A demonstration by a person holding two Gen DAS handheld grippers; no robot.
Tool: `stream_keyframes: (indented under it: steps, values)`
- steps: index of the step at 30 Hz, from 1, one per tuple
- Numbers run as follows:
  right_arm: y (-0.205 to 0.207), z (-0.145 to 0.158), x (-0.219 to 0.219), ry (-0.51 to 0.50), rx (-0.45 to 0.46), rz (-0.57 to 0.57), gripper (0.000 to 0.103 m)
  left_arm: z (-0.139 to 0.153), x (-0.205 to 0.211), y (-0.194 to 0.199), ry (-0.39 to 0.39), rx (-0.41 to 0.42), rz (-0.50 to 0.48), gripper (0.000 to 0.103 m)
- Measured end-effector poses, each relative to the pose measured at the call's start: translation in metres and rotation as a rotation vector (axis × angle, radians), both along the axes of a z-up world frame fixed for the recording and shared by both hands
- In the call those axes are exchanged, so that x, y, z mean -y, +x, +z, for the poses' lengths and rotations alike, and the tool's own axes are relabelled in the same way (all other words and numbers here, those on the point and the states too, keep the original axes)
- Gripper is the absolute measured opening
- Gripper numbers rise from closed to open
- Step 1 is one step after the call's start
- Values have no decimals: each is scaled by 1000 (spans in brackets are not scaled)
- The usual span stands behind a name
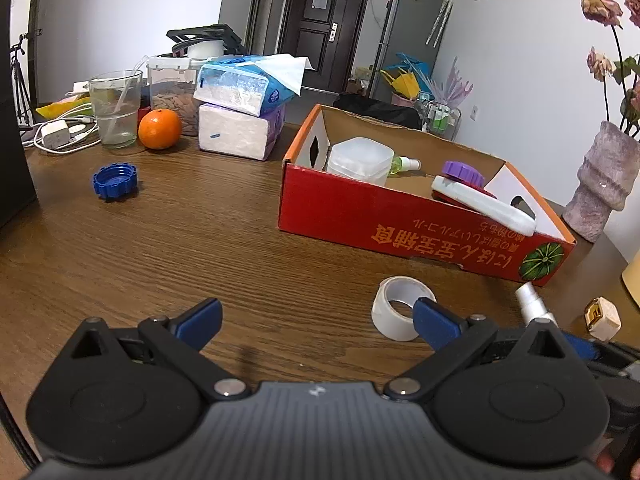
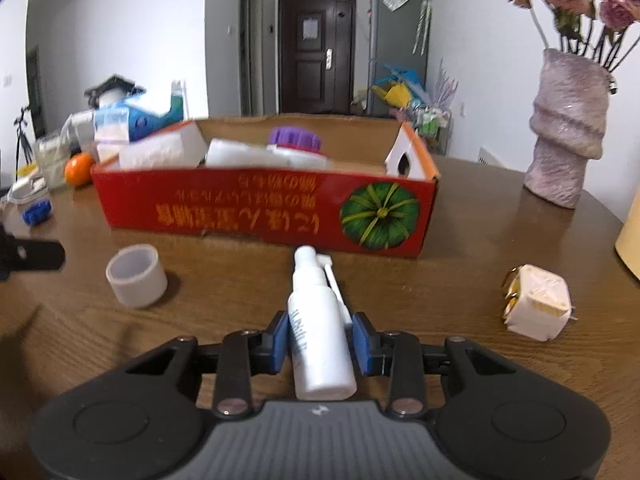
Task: Organize rigid objects
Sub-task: 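Grasp the white tape roll with left tool while right tool grasps the white spray bottle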
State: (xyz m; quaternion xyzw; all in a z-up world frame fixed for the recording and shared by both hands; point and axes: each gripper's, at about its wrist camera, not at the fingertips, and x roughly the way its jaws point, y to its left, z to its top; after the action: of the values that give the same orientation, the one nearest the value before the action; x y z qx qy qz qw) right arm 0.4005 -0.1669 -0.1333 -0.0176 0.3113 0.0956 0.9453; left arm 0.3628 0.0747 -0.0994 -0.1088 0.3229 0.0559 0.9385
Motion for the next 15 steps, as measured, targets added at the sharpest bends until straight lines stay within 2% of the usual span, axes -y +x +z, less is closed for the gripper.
stream_keyframes:
  steps: [4, 11, 15]
  values:
    - [-4, 8, 10, 46, 35, -35, 33, -7, 8, 11, -8, -21, -40, 103]
    - [-5, 16, 20, 79, 60, -67, 33, -20, 35, 25, 50, -66, -137, 103]
    - [-4, 17, 21, 79, 63, -77, 33, -27, 42, 35, 53, -95, -138, 103]
